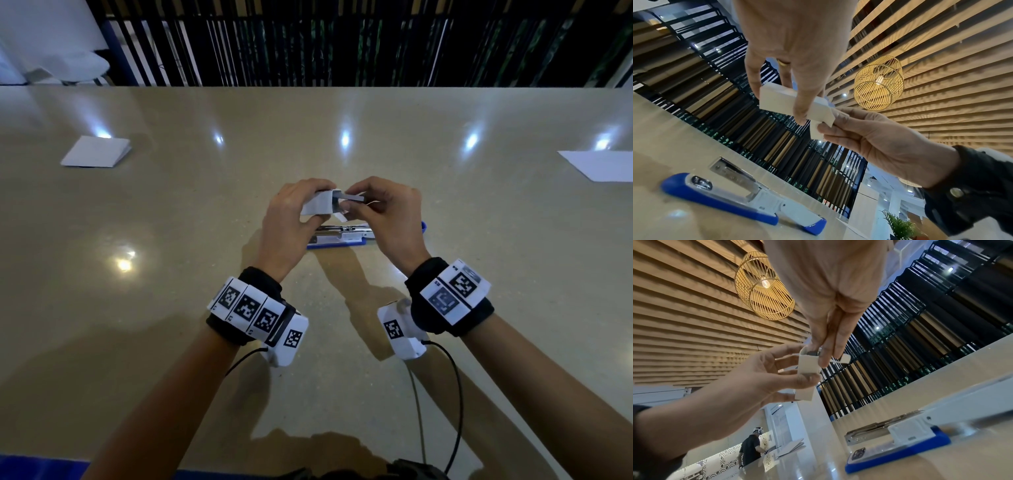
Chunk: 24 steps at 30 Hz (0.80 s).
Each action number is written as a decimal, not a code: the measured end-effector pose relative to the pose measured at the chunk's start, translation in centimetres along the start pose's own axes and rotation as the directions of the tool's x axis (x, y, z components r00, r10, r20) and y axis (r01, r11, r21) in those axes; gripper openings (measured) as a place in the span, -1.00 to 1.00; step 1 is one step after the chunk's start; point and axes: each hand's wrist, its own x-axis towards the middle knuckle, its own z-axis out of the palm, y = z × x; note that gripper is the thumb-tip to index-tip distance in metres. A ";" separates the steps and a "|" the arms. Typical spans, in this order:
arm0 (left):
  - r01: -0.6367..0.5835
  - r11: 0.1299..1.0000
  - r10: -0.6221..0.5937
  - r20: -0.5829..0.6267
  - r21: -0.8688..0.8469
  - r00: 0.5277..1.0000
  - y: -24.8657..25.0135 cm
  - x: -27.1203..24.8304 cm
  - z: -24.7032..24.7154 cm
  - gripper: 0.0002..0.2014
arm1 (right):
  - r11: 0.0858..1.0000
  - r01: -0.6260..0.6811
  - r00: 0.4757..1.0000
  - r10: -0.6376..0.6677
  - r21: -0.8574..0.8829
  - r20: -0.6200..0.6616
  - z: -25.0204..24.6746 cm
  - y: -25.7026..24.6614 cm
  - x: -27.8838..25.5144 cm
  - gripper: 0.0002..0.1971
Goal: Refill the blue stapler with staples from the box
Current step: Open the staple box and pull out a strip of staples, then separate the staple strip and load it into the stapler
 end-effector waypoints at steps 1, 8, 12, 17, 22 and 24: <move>0.003 1.000 -0.003 0.001 0.002 1.000 0.0 0.0 -0.1 -0.63 | 1.000 0.011 1.000 -0.011 0.002 -0.001 0.0 -0.1 -0.1 -0.89; 0.083 0.982 -0.084 -0.002 -0.170 0.996 0.2 -0.2 -0.5 -0.52 | 0.992 -0.004 0.995 0.017 0.130 -0.094 -0.5 -0.5 -0.2 -0.92; 0.193 0.925 -0.200 0.014 -0.326 0.980 0.6 -0.5 -0.6 -0.38 | 0.989 -0.038 0.984 0.061 0.140 -0.168 -0.8 -0.9 -0.2 -0.87; 0.130 0.939 -0.135 0.008 -0.318 0.991 0.4 -0.6 -0.4 -0.47 | 0.976 -0.118 0.972 0.151 0.183 -0.182 -0.7 -1.2 -0.7 -0.90; 0.053 0.963 -0.058 -0.010 -0.264 0.998 0.3 -1.0 -0.3 -0.66 | 0.955 -0.208 0.973 0.224 0.213 -0.055 -1.2 -0.8 -0.9 -0.83; -0.003 0.973 -0.006 -0.040 -0.229 0.999 0.5 -1.0 -0.4 -0.70 | 0.945 -0.228 0.972 0.234 0.234 0.000 -1.2 -0.9 -1.1 -0.89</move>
